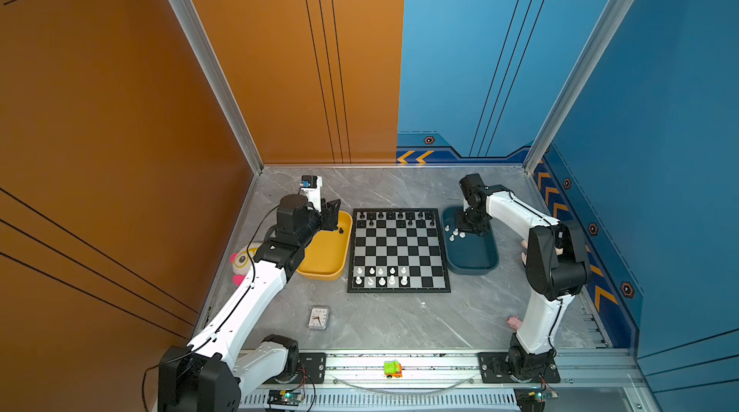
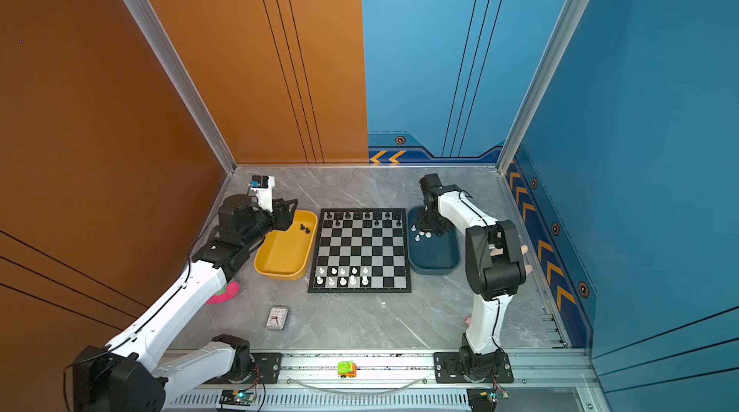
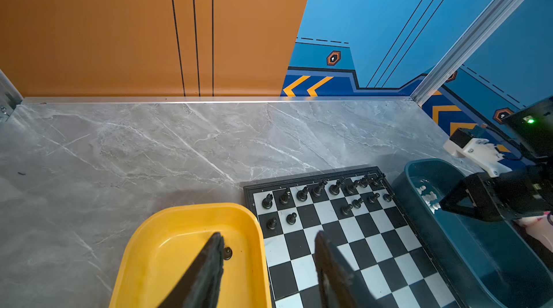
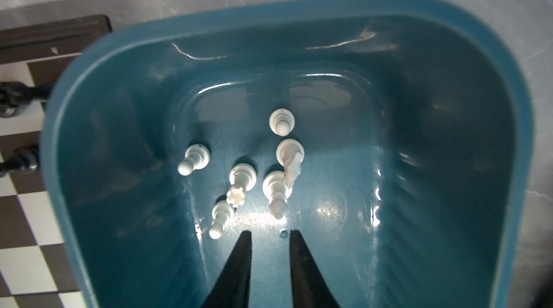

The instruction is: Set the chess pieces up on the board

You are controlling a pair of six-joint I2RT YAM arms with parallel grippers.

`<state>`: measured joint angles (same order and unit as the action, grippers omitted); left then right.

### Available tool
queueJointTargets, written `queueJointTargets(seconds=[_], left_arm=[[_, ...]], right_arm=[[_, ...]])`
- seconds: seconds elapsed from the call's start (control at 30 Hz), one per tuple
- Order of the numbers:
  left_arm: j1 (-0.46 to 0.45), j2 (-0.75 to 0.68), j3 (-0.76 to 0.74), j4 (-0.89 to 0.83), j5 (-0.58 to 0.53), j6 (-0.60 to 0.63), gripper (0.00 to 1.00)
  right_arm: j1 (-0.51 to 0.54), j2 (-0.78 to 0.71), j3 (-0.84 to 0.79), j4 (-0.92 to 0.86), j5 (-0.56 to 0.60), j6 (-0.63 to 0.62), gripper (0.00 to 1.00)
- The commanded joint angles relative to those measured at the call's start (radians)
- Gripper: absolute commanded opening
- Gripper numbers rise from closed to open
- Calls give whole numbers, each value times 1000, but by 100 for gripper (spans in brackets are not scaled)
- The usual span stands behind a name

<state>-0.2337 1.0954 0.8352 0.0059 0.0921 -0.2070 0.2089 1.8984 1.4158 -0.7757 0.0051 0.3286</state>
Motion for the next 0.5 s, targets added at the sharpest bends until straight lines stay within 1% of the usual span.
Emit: queueJointTargets(seconds=[0.0,0.47], left_arm=[[8,9,9,16,33,-6,51],[8,27,19,22,56,-17,49]], right_arm=[[-2,16,18,-14,36,-16,25],[-17,37,18,7,32,-8,26]])
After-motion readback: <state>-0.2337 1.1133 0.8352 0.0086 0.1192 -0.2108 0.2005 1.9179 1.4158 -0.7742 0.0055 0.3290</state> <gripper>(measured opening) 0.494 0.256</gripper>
